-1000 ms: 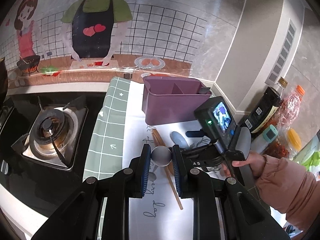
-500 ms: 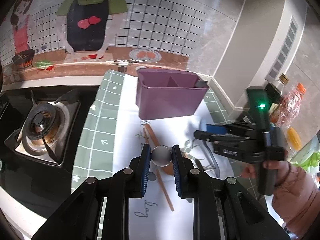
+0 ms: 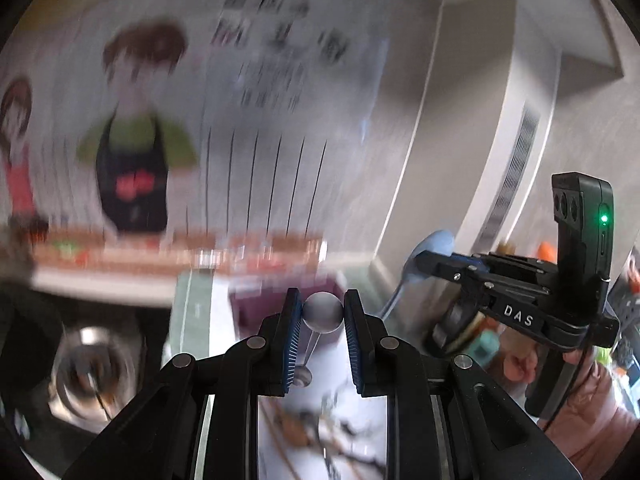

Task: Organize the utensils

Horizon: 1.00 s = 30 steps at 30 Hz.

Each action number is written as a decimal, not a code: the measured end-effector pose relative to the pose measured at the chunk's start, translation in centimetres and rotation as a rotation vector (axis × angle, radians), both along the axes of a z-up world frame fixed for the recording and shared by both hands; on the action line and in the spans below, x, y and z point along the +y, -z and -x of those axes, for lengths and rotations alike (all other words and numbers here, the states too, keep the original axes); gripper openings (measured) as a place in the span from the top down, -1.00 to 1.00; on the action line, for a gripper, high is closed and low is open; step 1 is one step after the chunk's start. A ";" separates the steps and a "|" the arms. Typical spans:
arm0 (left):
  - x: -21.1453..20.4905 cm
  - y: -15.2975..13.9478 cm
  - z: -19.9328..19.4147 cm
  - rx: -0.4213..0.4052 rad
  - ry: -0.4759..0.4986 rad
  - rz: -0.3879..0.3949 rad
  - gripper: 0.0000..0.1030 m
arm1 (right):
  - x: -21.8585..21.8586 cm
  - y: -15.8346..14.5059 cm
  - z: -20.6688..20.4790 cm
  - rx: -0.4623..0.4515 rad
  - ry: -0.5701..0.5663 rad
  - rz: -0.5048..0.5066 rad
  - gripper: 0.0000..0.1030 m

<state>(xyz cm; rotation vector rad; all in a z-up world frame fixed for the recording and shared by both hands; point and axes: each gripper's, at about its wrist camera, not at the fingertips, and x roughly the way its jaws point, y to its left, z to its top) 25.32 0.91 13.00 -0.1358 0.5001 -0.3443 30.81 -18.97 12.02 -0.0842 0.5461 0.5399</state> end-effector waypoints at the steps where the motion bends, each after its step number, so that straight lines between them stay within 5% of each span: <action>1: -0.2 -1.1 -0.5 -0.028 0.009 -0.004 0.57 | 0.1 -1.3 -0.3 -0.021 -0.009 -0.016 0.89; 4: -0.7 -3.6 -2.7 -0.096 0.016 -0.025 0.57 | 0.9 -4.2 -1.5 -0.107 -0.002 -0.010 0.89; 9: -0.6 -4.1 -7.1 -0.097 0.029 -0.007 0.57 | 2.4 -4.9 -4.9 -0.111 0.015 -0.012 0.90; 22: 0.4 7.1 -18.0 0.161 0.001 0.076 0.47 | 4.1 6.3 -14.4 0.151 0.039 0.024 0.83; 24: 0.5 8.0 -18.1 0.177 -0.005 0.072 0.11 | 4.1 7.9 -14.9 0.193 0.029 0.038 0.48; 26: 0.6 8.6 -17.6 0.173 -0.021 0.063 0.01 | 3.8 8.7 -14.7 0.209 0.026 0.030 0.18; 30: 0.5 9.5 -15.5 0.186 -0.030 0.061 -0.12 | 3.1 9.4 -13.7 0.241 0.019 0.004 0.01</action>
